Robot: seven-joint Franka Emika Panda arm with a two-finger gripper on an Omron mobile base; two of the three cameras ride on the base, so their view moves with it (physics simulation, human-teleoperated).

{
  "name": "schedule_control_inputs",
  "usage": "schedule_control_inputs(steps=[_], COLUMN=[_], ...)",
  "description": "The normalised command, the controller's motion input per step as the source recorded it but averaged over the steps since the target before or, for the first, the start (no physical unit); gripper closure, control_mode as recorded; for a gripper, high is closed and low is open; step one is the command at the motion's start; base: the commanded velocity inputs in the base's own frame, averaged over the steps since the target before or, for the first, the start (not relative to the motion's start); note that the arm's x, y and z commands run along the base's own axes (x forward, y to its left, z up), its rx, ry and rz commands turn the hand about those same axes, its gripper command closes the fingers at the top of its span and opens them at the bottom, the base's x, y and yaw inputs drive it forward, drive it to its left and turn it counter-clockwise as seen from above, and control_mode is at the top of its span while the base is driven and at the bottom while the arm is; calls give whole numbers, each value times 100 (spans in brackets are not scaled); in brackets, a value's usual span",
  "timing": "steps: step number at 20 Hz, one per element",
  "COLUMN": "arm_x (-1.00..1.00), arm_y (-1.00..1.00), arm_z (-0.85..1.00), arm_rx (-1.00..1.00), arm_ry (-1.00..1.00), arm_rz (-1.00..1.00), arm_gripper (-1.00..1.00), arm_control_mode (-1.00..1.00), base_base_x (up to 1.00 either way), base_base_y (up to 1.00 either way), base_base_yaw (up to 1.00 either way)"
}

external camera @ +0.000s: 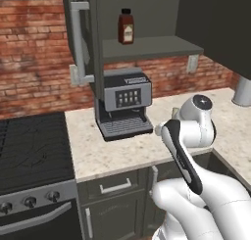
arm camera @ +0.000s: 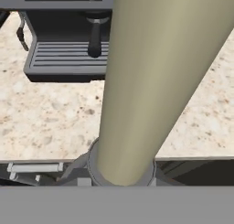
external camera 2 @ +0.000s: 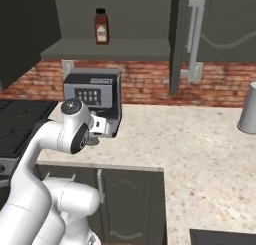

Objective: Pick the candle and candle from the dining table and place them in the open cabinet. Close the cabinet after placing the objects.

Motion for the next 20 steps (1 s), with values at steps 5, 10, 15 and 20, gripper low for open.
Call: schedule_control_inputs(steps=[5,10,15,20], arm_x=[0,0,0,0], arm_y=[0,0,0,0], arm_z=[0,0,39,85], arm_rx=[0,0,0,-6], arm_ry=[0,0,-5,-11], arm_rz=[0,0,-2,-8], arm_gripper=[100,100,100,100], arm_control_mode=[100,100,-100,-100], base_base_x=[16,9,0,0], base_base_y=[0,0,0,0], base_base_yaw=[0,0,0,0])
